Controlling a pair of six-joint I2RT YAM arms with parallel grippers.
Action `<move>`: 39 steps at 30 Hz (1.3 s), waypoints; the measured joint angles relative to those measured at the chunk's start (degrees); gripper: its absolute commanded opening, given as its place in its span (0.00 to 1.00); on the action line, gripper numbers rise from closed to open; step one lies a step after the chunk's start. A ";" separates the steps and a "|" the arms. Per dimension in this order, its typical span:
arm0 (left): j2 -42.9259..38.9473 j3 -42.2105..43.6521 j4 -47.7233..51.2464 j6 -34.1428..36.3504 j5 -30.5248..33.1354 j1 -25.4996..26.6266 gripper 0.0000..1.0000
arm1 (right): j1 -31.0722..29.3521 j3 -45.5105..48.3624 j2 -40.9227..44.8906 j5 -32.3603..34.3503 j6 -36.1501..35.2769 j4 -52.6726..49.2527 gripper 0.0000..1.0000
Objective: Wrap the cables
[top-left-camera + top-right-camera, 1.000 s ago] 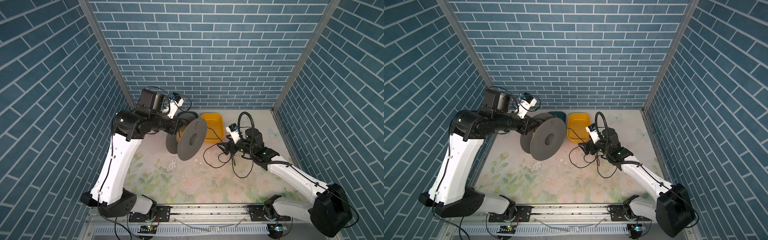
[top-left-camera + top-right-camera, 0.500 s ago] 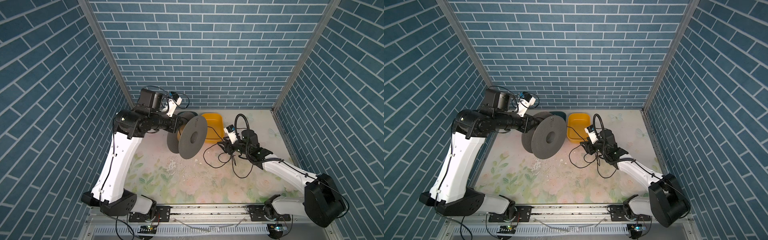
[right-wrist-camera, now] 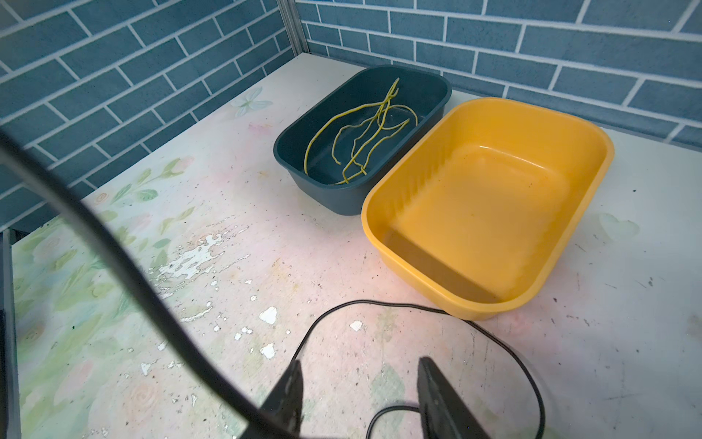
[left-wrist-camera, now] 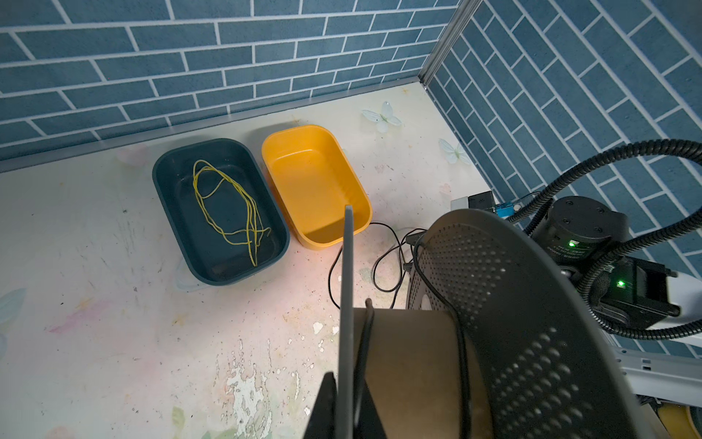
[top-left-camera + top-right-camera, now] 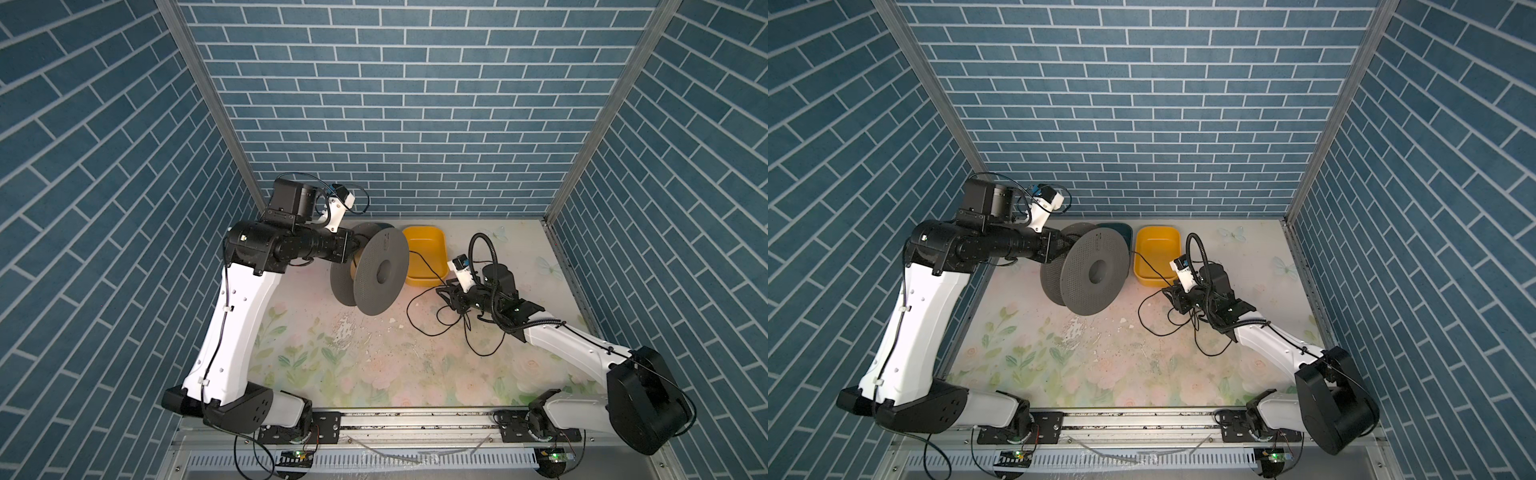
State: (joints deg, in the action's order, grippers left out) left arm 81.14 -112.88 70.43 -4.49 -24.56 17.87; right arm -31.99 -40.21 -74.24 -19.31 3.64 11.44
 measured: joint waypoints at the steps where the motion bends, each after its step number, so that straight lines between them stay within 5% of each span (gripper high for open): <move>1: -0.02 0.00 -0.04 -0.07 -0.11 -0.09 0.00 | 0.00 0.00 0.00 -0.02 0.04 0.02 0.43; 10: -0.50 1.16 -1.51 -1.31 -3.06 -2.23 0.00 | 0.00 0.00 -1.18 -0.07 0.59 1.49 0.00; 25: -4.35 15.21 -16.22 -15.67 -4.09 -4.13 0.00 | -8.72 -0.24 -9.11 13.35 5.62 7.80 0.00; 39: -8.35 29.40 -31.71 -28.59 11.45 -4.24 0.00 | -23.17 -10.84 -18.08 20.06 4.26 1.33 0.00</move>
State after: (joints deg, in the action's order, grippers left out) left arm 72.79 -83.48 38.72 -33.08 -13.10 13.63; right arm -55.16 -51.05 -92.31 0.75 7.90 12.78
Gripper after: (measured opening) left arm 0.090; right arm 0.053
